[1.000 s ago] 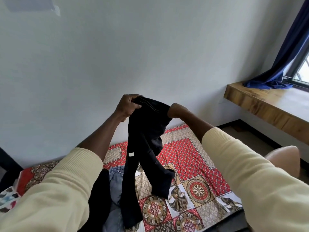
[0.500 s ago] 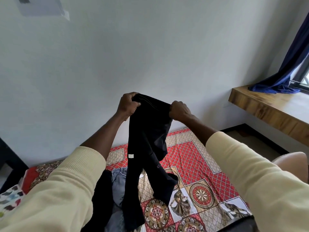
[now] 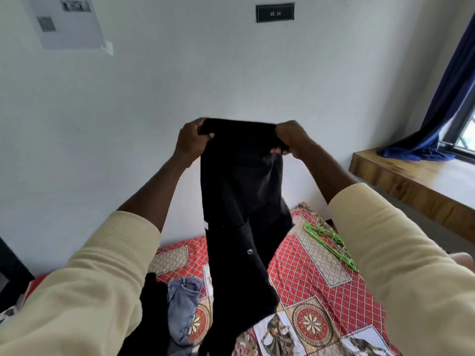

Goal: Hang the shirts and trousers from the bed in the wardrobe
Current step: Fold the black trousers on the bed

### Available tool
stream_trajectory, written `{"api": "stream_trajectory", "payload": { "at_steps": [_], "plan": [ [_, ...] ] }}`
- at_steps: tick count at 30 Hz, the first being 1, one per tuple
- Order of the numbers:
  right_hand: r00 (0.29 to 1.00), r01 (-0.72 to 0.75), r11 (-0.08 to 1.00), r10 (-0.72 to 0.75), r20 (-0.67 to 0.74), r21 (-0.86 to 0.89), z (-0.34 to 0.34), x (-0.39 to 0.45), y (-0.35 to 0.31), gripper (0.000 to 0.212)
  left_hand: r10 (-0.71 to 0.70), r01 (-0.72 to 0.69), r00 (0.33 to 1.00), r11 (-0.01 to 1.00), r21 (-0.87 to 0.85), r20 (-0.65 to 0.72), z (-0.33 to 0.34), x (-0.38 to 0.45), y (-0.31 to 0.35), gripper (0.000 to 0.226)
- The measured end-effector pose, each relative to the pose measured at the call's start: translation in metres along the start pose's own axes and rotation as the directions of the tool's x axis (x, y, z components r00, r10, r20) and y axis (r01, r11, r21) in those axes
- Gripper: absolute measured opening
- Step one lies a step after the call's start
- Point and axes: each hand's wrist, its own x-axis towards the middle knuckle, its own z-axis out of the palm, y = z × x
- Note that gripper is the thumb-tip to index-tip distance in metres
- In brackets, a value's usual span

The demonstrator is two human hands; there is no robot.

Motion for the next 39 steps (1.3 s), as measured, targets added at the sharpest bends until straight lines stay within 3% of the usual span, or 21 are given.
{"api": "stream_trajectory", "payload": {
  "at_steps": [5,8,10,13,15,17,20,23,25,27,30,32,35,39],
  "plan": [
    [0.996,-0.018,0.988,0.032,0.088,-0.155,-0.034,-0.001,-0.038,0.020,-0.026,0.014,0.992,0.995,0.099,0.125,-0.004,0.029,0.025,0.034],
    [0.997,0.028,0.996,-0.023,-0.071,0.082,-0.049,0.007,-0.045,0.026,0.024,-0.026,0.998,0.999,-0.030,-0.059,0.005,0.029,0.040,0.033],
    [0.997,0.026,0.993,-0.017,-0.078,0.118,-0.048,0.004,-0.041,0.026,0.026,-0.025,0.999,1.000,0.015,-0.039,0.010,0.036,0.052,0.035],
    [1.000,-0.018,1.000,0.019,-0.022,0.021,-0.053,-0.002,-0.039,0.020,0.075,-0.074,0.997,0.991,0.107,-0.004,0.015,0.029,0.056,0.038],
    [0.994,0.037,0.987,-0.020,-0.108,0.158,-0.067,0.002,-0.050,0.020,0.135,-0.134,0.983,0.991,0.016,-0.121,0.021,0.023,0.061,0.038],
    [0.983,0.091,0.946,-0.036,-0.178,0.310,-0.075,0.005,-0.052,0.019,0.134,-0.137,0.982,0.991,-0.009,-0.136,0.025,0.032,0.074,0.039],
    [1.000,0.020,0.939,-0.017,-0.010,0.343,-0.075,0.003,-0.039,0.020,0.072,-0.070,0.997,0.994,0.081,-0.027,0.021,0.043,0.086,0.040],
    [0.975,-0.003,0.811,-0.129,0.183,0.585,-0.091,0.005,-0.032,0.041,0.085,-0.088,0.985,0.996,-0.017,-0.148,0.021,0.040,0.081,0.038],
    [0.944,0.025,0.723,-0.245,0.223,0.691,-0.094,0.004,-0.027,0.047,-0.005,-0.018,0.981,0.993,-0.118,-0.193,0.020,0.046,0.086,0.040],
    [0.946,0.152,0.819,-0.283,0.159,0.553,-0.084,0.004,-0.018,0.034,-0.066,0.044,0.989,0.986,-0.164,-0.132,0.019,0.053,0.089,0.046],
    [0.966,0.256,0.920,-0.233,-0.112,0.296,-0.074,0.009,-0.008,0.022,-0.043,0.029,0.997,0.979,-0.204,-0.066,0.024,0.050,0.083,0.048],
    [0.955,0.261,0.901,-0.190,-0.227,0.345,-0.068,0.014,-0.002,0.021,-0.044,0.025,0.997,0.963,-0.267,-0.065,0.028,0.047,0.081,0.047],
    [0.968,0.227,0.793,-0.119,-0.221,0.566,-0.054,0.021,0.006,0.028,-0.068,0.053,0.997,0.956,-0.287,-0.043,0.029,0.045,0.089,0.048],
    [0.979,0.189,0.737,-0.093,-0.179,0.649,-0.038,0.021,0.004,0.029,-0.223,0.224,0.974,0.972,-0.071,0.029,0.015,0.052,0.096,0.046]
  ]
}}
